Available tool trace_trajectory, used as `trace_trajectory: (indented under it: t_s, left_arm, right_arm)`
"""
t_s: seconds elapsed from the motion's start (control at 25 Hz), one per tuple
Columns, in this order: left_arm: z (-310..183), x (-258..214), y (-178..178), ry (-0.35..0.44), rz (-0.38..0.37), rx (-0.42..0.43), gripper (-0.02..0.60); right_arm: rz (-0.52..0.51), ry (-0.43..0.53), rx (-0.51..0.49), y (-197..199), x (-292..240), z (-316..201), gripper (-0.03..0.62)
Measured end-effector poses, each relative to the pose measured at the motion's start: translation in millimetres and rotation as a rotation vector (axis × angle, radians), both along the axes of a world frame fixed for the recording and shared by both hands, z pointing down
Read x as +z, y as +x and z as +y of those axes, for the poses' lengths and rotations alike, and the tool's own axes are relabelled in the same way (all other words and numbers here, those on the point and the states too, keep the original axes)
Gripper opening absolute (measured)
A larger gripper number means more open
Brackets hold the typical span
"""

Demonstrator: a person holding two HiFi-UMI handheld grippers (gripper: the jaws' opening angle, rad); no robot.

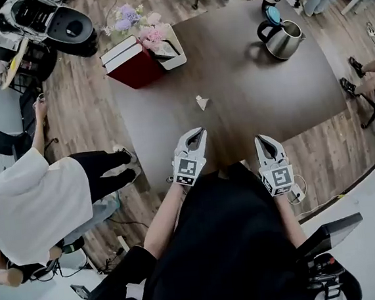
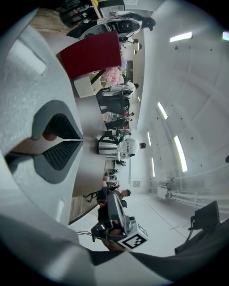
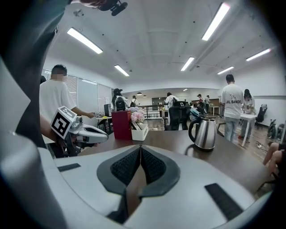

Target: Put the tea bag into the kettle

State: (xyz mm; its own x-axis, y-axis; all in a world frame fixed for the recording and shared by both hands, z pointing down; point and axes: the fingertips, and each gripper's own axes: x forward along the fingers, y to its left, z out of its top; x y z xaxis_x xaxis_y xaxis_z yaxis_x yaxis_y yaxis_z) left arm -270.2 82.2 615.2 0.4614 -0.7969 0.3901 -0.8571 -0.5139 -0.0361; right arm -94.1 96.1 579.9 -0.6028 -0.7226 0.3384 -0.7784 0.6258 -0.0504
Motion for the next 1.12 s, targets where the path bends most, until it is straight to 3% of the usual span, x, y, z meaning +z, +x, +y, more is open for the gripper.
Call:
trace_trajectory:
  t_s: [0.36, 0.84, 1.0, 1.12]
  left_arm:
    - [-36, 62, -24, -0.085, -0.082, 0.025, 0.002]
    - [-82, 146, -37, -0.268, -0.167, 0.053, 0.077]
    - [-95, 168, -33, -0.349, -0.178, 0.068, 0.145]
    - [-104, 180, -31, -0.385, -0.189, 0.064, 0.153]
  right_arm:
    - [0.054, -0.032, 0.097, 22, 7, 7, 0.008]
    - [0.104, -0.067, 0.245, 57, 11, 22, 0.008]
    - [0.114, -0.081, 0.281, 66, 13, 27, 0.008]
    - [0.122, -0.090, 0.303, 72, 14, 31, 0.008]
